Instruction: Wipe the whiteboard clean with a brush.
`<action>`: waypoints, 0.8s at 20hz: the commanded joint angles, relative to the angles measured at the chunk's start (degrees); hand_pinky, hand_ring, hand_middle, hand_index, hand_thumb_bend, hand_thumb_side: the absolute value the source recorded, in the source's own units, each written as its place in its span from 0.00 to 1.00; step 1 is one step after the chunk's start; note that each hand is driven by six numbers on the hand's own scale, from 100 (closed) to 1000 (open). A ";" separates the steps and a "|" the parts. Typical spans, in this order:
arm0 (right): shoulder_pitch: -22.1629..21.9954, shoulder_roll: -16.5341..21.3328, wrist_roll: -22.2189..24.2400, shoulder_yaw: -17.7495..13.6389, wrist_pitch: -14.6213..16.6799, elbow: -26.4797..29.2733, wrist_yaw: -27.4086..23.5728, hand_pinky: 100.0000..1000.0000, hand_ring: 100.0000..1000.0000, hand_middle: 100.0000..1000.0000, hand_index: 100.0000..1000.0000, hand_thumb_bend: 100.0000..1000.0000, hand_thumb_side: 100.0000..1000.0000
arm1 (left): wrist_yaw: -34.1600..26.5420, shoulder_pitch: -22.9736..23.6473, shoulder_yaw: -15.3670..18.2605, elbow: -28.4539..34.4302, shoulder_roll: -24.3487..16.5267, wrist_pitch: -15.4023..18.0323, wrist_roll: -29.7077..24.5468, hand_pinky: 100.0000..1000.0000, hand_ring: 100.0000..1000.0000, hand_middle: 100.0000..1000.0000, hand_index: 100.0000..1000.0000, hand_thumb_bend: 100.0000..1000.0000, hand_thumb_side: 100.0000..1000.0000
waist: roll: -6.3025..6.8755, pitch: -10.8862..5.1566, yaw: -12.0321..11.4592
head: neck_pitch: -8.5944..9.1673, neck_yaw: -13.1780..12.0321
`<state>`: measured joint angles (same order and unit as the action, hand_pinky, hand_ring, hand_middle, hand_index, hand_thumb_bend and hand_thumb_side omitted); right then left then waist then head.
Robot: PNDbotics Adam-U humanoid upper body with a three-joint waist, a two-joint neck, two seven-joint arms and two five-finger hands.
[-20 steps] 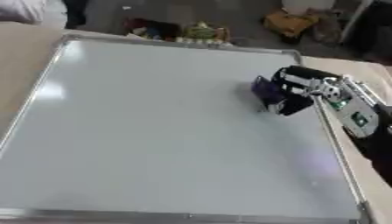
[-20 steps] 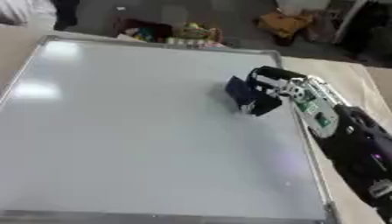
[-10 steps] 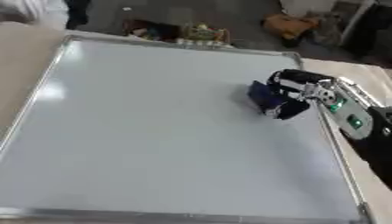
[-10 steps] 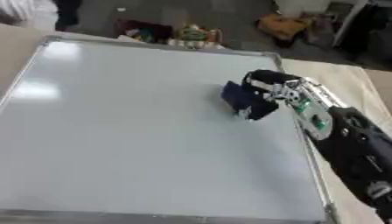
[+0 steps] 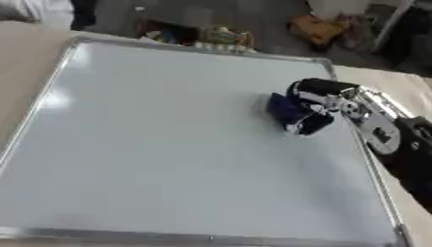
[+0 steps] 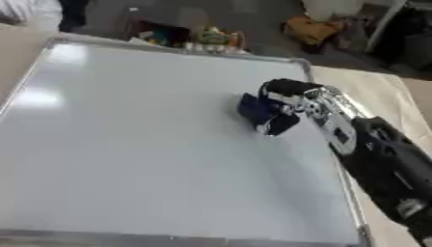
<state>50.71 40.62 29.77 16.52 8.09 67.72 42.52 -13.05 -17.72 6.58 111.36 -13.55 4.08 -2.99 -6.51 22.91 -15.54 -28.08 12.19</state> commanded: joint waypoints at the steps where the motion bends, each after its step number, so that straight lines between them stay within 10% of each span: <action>1: -0.07 0.63 1.13 1.14 0.51 1.33 -0.50 0.50 0.56 0.13 0.08 0.00 0.21 | 0.13 -0.59 0.20 1.26 -0.82 -0.13 0.11 0.47 0.32 0.41 0.42 0.10 0.88 | 0.26 -1.18 -0.06 | 0.04 -0.09; 16: -0.26 1.31 2.34 0.24 -1.68 2.58 -2.41 0.50 0.55 0.12 0.07 0.00 0.15 | 0.04 -0.63 0.08 1.19 -0.79 -0.07 -0.04 0.47 0.32 0.41 0.42 0.10 0.88 | 0.61 -0.98 0.08 | -0.25 -0.19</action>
<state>49.96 40.61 32.23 17.34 6.73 70.92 40.17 -13.05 -17.75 6.59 111.39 -13.55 3.94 -2.89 -6.42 22.92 -15.52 -28.13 12.15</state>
